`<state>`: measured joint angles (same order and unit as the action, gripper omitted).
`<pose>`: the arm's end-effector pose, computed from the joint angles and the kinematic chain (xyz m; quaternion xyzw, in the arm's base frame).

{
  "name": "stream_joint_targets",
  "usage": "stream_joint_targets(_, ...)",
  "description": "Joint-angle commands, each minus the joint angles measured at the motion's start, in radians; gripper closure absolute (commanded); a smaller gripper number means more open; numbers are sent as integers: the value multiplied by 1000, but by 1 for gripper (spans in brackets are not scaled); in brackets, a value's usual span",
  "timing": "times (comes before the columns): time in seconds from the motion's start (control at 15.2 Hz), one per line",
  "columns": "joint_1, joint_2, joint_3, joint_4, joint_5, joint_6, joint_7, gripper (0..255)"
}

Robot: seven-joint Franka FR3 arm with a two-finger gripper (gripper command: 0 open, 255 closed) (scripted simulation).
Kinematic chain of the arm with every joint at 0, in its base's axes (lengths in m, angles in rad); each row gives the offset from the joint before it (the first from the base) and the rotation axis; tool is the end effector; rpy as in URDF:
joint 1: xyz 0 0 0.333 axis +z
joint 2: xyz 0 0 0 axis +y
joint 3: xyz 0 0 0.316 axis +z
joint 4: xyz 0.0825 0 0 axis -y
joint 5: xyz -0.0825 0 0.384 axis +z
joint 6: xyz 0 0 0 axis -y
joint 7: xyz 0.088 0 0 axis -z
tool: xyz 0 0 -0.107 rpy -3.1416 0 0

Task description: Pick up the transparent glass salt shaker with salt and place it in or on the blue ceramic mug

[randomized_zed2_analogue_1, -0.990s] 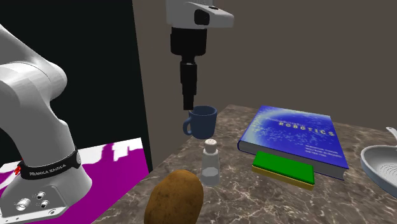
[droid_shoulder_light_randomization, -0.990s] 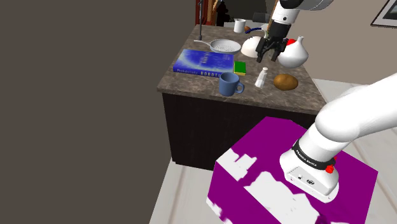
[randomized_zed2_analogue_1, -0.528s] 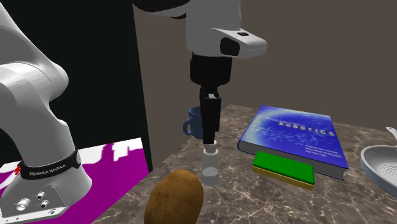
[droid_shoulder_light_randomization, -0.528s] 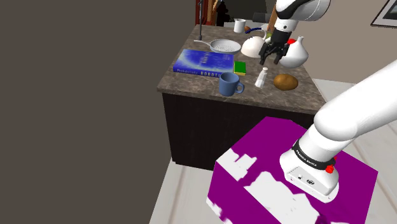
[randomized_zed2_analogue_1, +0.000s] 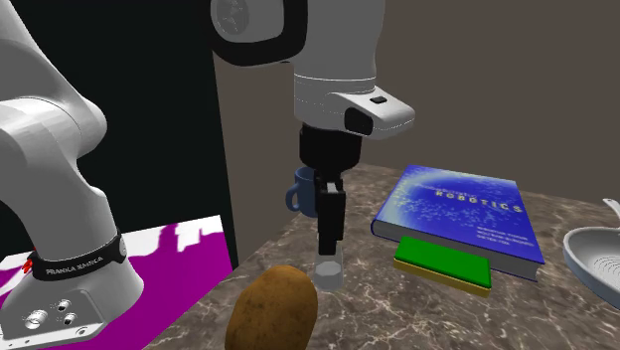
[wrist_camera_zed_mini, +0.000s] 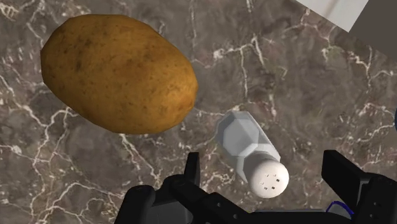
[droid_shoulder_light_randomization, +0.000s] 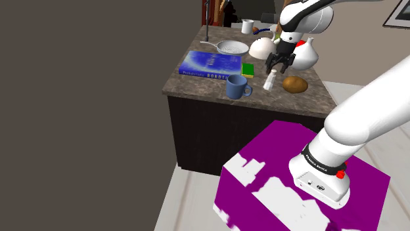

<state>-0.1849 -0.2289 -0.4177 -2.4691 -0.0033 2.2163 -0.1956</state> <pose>0.3690 -0.2526 0.3681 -0.9795 0.1951 0.0026 0.0496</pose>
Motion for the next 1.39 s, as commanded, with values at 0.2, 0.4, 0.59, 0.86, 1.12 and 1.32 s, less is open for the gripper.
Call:
stream_joint_targets(0.2, 3, 10, 0, -3, 5, 13, -2, 0)
stream_joint_targets(0.4, 3, 10, 0, -3, 5, 13, -2, 0)
stream_joint_targets(0.59, 3, 10, 0, -3, 5, 13, -2, 255)
stream_joint_targets(0.86, 3, 10, 0, -3, 5, 13, -2, 255)
stream_joint_targets(1.12, 2, 1, 2, 4, 1, -2, 2, 255)
stream_joint_targets(1.32, -1, -23, 7, 24, -9, -46, 13, 255)
